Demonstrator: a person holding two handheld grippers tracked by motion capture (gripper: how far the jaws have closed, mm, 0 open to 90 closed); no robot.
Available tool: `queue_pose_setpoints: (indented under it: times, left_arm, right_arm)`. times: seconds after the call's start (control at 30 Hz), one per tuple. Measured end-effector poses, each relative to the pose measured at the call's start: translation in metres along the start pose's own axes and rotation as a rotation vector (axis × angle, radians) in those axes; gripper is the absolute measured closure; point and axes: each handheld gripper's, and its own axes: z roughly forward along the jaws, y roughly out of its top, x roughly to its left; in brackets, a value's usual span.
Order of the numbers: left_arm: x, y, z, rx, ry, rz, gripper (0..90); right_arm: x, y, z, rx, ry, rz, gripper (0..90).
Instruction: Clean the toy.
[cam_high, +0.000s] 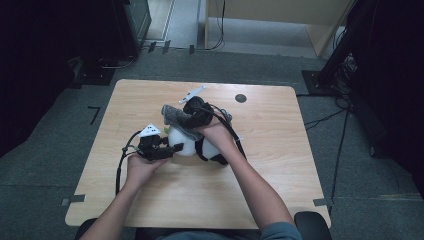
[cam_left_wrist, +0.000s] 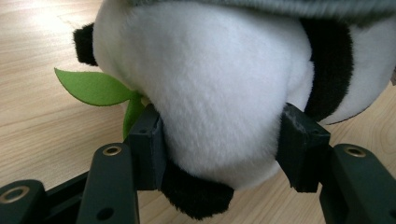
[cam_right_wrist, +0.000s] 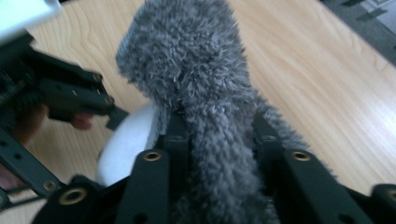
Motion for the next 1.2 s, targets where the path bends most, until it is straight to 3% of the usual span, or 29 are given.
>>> queue_pose_setpoints:
  times: [0.17, 0.43, 0.77, 1.2]
  left_arm:
    - [-0.001, 0.0, 0.0, 0.004, 0.004, -0.001, 40.9]
    - [-0.001, 0.0, 0.0, 0.001, 0.005, 0.0, 40.6]
    - [-0.001, -0.001, 0.0, 0.003, 0.005, 0.005, 40.0]
    - [-0.001, -0.002, 0.001, -0.003, 0.004, 0.006, 39.7]
  right_arm:
    - [-0.002, -0.006, -0.003, -0.001, -0.001, 0.003, 62.2]
    - [-0.011, -0.024, -0.019, 0.011, -0.045, 0.001, 61.7]
    - [-0.028, -0.052, -0.05, -0.02, -0.103, 0.043, 58.6]
    - [-0.047, -0.09, -0.08, -0.082, -0.138, 0.116, 54.2]
